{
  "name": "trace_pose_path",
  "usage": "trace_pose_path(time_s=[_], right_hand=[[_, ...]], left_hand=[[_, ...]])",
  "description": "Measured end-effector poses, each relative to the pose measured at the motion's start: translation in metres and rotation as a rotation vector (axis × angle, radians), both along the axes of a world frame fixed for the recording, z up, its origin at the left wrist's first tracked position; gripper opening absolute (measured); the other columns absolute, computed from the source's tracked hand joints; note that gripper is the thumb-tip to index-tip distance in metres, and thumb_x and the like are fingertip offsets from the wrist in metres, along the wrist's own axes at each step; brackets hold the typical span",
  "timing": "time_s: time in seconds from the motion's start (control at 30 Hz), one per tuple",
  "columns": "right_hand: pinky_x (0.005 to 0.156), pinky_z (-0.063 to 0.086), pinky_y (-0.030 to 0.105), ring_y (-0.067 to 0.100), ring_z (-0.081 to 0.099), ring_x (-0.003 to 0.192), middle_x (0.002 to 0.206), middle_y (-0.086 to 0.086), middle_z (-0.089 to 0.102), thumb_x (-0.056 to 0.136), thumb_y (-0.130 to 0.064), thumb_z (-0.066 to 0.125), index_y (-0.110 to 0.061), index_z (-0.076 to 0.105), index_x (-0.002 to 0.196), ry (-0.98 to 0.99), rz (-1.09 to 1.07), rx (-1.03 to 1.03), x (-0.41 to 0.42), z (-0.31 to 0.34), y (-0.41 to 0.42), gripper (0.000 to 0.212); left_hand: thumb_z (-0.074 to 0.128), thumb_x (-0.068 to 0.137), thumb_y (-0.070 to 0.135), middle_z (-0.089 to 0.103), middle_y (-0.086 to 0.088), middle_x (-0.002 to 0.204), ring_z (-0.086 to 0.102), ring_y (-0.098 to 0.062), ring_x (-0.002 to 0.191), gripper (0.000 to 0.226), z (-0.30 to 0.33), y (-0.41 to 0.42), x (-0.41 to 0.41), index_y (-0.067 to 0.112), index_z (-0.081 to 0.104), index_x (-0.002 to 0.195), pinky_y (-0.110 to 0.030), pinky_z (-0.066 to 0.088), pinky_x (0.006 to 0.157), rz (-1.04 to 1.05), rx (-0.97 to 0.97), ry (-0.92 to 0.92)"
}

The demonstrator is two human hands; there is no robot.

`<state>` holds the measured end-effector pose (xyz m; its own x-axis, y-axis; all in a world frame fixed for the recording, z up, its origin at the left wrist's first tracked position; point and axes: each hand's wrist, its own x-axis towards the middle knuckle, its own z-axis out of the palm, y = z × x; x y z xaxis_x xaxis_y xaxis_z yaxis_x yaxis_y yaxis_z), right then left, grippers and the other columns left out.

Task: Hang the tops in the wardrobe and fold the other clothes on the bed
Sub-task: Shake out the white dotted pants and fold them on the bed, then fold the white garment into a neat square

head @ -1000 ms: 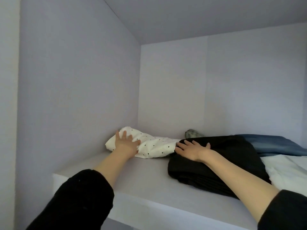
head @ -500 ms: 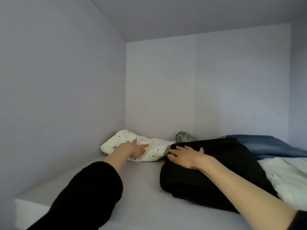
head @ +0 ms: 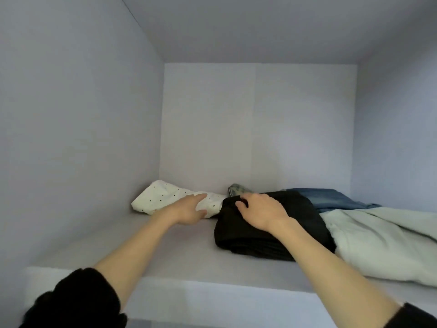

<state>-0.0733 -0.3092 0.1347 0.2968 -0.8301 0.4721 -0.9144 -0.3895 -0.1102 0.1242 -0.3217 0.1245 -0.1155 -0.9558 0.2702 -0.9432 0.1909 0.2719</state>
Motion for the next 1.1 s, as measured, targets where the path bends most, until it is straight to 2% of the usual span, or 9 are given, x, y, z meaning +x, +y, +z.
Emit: trace_pose_path(time_s=[0.1, 0.2, 0.27, 0.4, 0.53, 0.67, 0.8, 1.0, 1.1], right_hand=[[0.108, 0.032, 0.038, 0.023, 0.047, 0.124, 0.134, 0.004, 0.054, 0.099, -0.033, 0.041, -0.018, 0.048, 0.135, -0.106, 0.025, -0.175, -0.03, -0.012, 0.059, 0.04], [0.101, 0.029, 0.014, 0.011, 0.044, 0.124, 0.135, -0.005, 0.052, 0.096, -0.028, 0.048, -0.02, 0.05, 0.134, -0.263, 0.094, -0.252, -0.068, -0.038, 0.125, 0.038], [0.09, 0.023, 0.0, 0.0, 0.044, 0.113, 0.128, -0.01, 0.053, 0.096, -0.025, 0.05, -0.021, 0.053, 0.131, -0.329, 0.057, -0.252, -0.092, -0.059, 0.172, 0.036], [0.086, 0.031, 0.007, -0.007, 0.043, 0.094, 0.116, -0.021, 0.047, 0.095, -0.026, 0.051, -0.026, 0.054, 0.129, -0.431, -0.172, -0.179, -0.149, -0.111, 0.276, 0.033], [0.088, 0.031, 0.008, 0.002, 0.05, 0.102, 0.122, -0.009, 0.055, 0.096, -0.022, 0.05, -0.022, 0.052, 0.131, -0.427, -0.39, -0.075, -0.204, -0.151, 0.375, 0.035], [0.097, 0.041, 0.022, 0.0, 0.055, 0.107, 0.118, -0.017, 0.058, 0.096, -0.027, 0.049, -0.027, 0.053, 0.129, -0.502, -0.548, -0.033, -0.249, -0.178, 0.49, 0.034], [0.095, 0.043, 0.02, -0.006, 0.057, 0.099, 0.106, -0.019, 0.062, 0.094, -0.025, 0.053, -0.026, 0.059, 0.123, -0.619, -0.701, -0.015, -0.286, -0.211, 0.609, 0.029], [0.081, 0.037, 0.0, 0.005, 0.06, 0.098, 0.115, 0.001, 0.067, 0.094, -0.016, 0.054, -0.014, 0.063, 0.12, -0.663, -1.018, 0.028, -0.337, -0.253, 0.799, 0.027], [0.085, 0.043, 0.012, 0.011, 0.063, 0.098, 0.113, -0.002, 0.067, 0.095, -0.02, 0.054, -0.017, 0.062, 0.12, -0.719, -1.157, 0.001, -0.357, -0.263, 0.876, 0.027]], left_hand=[[0.045, 0.098, 0.023, 0.036, -0.003, 0.149, 0.033, -0.017, 0.136, 0.048, -0.008, 0.052, -0.031, 0.018, 0.033, 0.144, -0.025, 0.024, 0.109, -0.196, -0.318, 0.205], [0.049, 0.096, 0.015, 0.052, 0.006, 0.131, 0.046, -0.002, 0.117, 0.037, -0.033, 0.104, -0.063, 0.02, 0.051, 0.132, -0.016, 0.034, 0.098, -0.41, -0.591, 0.421], [0.049, 0.095, 0.013, 0.052, 0.019, 0.122, 0.045, 0.014, 0.107, 0.033, -0.055, 0.142, -0.078, 0.026, 0.055, 0.125, -0.003, 0.033, 0.089, -0.535, -0.612, 0.536], [0.045, 0.097, 0.013, 0.055, 0.018, 0.117, 0.049, 0.012, 0.108, 0.033, -0.092, 0.215, -0.129, 0.039, 0.052, 0.116, 0.0, 0.035, 0.083, -0.73, -0.412, 0.669], [0.045, 0.098, 0.014, 0.061, 0.01, 0.115, 0.056, 0.001, 0.102, 0.029, -0.112, 0.272, -0.202, 0.032, 0.053, 0.118, -0.002, 0.039, 0.079, -0.883, -0.167, 0.638], [0.047, 0.097, 0.013, 0.062, 0.008, 0.114, 0.057, 0.0, 0.1, 0.029, -0.133, 0.352, -0.28, 0.025, 0.055, 0.122, -0.002, 0.039, 0.076, -1.106, -0.01, 0.583], [0.047, 0.096, 0.009, 0.062, 0.006, 0.11, 0.06, -0.013, 0.103, 0.028, -0.164, 0.452, -0.35, 0.029, 0.053, 0.115, -0.009, 0.042, 0.08, -1.309, 0.16, 0.57], [0.048, 0.096, 0.016, 0.065, 0.014, 0.112, 0.058, 0.005, 0.102, 0.029, -0.212, 0.607, -0.44, 0.04, 0.056, 0.112, -0.01, 0.042, 0.089, -1.592, 0.443, 0.562], [0.048, 0.096, 0.014, 0.064, 0.016, 0.109, 0.06, 0.002, 0.101, 0.029, -0.223, 0.667, -0.481, 0.035, 0.055, 0.114, -0.014, 0.042, 0.093, -1.689, 0.541, 0.559]])
